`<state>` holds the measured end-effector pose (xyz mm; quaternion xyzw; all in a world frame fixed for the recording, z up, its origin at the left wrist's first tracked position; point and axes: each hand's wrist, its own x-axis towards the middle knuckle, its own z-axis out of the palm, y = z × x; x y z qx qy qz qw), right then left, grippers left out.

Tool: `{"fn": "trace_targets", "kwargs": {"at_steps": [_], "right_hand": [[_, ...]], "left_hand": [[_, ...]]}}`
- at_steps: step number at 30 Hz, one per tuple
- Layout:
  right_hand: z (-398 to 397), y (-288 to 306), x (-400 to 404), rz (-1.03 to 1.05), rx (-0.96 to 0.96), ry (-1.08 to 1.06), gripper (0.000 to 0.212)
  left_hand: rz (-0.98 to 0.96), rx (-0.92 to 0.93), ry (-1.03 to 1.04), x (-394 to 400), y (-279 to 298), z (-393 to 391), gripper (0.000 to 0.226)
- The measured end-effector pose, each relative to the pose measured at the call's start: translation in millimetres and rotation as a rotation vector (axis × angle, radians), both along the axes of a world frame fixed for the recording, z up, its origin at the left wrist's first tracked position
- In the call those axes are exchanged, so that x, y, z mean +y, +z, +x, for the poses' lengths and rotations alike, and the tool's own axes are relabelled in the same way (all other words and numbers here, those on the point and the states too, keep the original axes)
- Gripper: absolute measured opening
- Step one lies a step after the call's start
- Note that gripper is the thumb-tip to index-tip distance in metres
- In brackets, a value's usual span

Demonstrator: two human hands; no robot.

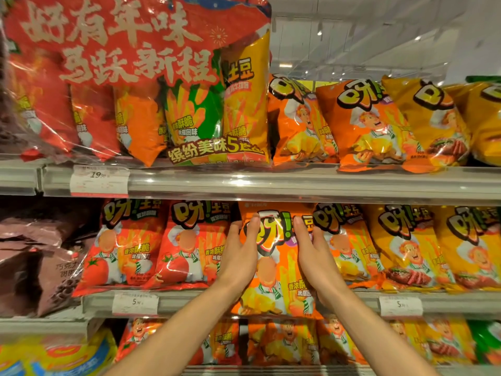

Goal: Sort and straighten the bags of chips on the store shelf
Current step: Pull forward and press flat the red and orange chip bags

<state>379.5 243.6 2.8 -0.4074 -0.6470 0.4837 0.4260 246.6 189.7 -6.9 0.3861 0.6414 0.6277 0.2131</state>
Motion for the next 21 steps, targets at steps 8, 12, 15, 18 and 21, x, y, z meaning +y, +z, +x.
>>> {"fn": "trace_targets", "kwargs": {"at_steps": [8,12,15,18,21], "right_hand": [[-7.5,11.5,8.8,0.021,-0.062,-0.063,0.085],[-18.6,23.7,22.2,0.043,-0.130,-0.108,0.064],[-29.9,25.9,36.8,0.025,-0.152,-0.121,0.046],[-43.0,22.9,44.0,0.068,-0.211,-0.140,0.036],[-53.1,12.7,46.2,0.154,-0.293,-0.177,0.051]], "left_hand": [[-0.004,0.535,0.073,-33.7,4.3,-28.5,0.058],[-0.065,1.027,0.365,-52.8,-1.7,-81.3,0.053],[-0.263,1.132,0.393,-57.2,-7.8,-104.5,0.059],[-0.354,1.179,0.339,-54.2,-17.9,-110.7,0.064],[-0.350,1.178,0.330,-49.9,-23.0,-109.1,0.064]]}}
